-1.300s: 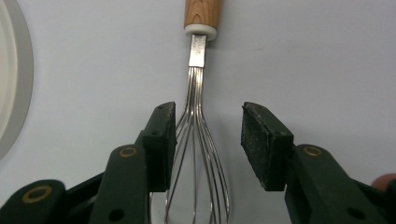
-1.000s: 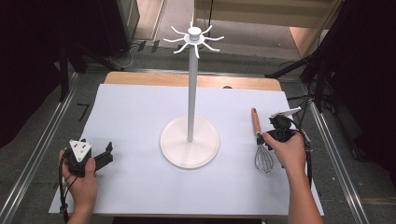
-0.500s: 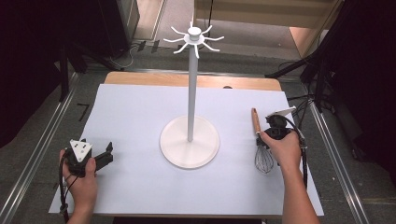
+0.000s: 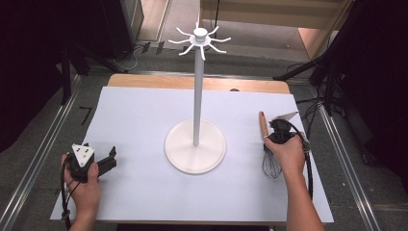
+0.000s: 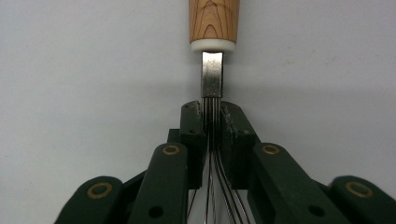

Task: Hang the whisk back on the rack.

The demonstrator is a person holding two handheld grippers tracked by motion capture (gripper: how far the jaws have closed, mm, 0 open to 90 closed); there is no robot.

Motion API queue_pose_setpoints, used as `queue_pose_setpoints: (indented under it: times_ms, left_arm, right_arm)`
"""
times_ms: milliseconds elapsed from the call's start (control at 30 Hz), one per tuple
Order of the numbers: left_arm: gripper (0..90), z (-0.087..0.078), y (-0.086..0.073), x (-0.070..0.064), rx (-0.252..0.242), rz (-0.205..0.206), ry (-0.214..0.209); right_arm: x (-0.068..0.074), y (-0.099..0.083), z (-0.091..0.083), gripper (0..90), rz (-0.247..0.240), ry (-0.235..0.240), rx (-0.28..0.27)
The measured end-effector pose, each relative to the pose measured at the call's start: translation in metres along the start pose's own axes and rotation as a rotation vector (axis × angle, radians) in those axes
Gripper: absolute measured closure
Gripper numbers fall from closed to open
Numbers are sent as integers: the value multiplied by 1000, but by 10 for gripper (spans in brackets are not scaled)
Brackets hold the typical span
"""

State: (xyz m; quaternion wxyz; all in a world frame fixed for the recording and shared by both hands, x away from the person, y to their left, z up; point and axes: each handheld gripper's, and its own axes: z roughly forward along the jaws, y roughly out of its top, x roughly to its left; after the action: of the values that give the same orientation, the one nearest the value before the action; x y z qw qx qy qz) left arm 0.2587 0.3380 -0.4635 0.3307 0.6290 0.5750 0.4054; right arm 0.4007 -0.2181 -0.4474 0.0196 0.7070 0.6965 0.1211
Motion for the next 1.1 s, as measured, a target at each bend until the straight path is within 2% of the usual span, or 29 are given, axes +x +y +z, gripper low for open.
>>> queue_pose_setpoints:
  times_ms: [67,100,133,233,367,467,600,833,867,1033,1100]
  left_arm:
    - [137,0,0,0,1,0,2]
    - [137,0,0,0,0,0,1]
    - [137,0,0,0,-1,-2,1]
    - [137,0,0,0,-2,-2,1]
    - [137,0,0,0,-1,-1,2]
    - [137,0,0,0,0,0,3]
    - [137,0,0,-1,-2,2,6]
    - [137,0,0,-1,-2,3,7]
    - [137,0,0,-1,-3,2,7]
    - [137,0,0,-1,-2,2,7]
    - [137,0,0,0,-1,2,7]
  right_arm:
    - [1,0,0,821,-3,-9,-2]
    - [5,0,0,825,-19,-38,-4]
    - [7,0,0,826,-20,-47,-3]
    - [8,-1,0,830,-32,-56,-17]
    - [4,-5,-2,834,-31,-34,-62]
    - [0,-8,-7,835,-23,7,-113]
    - [-3,-14,-16,836,-17,38,-196]
    - [-5,-24,-32,837,-45,107,-300]
    - [-5,-25,-34,837,-38,115,-312]
    - [-3,-32,-48,838,-58,145,-417]
    - [-1,-36,-54,838,-86,160,-467]
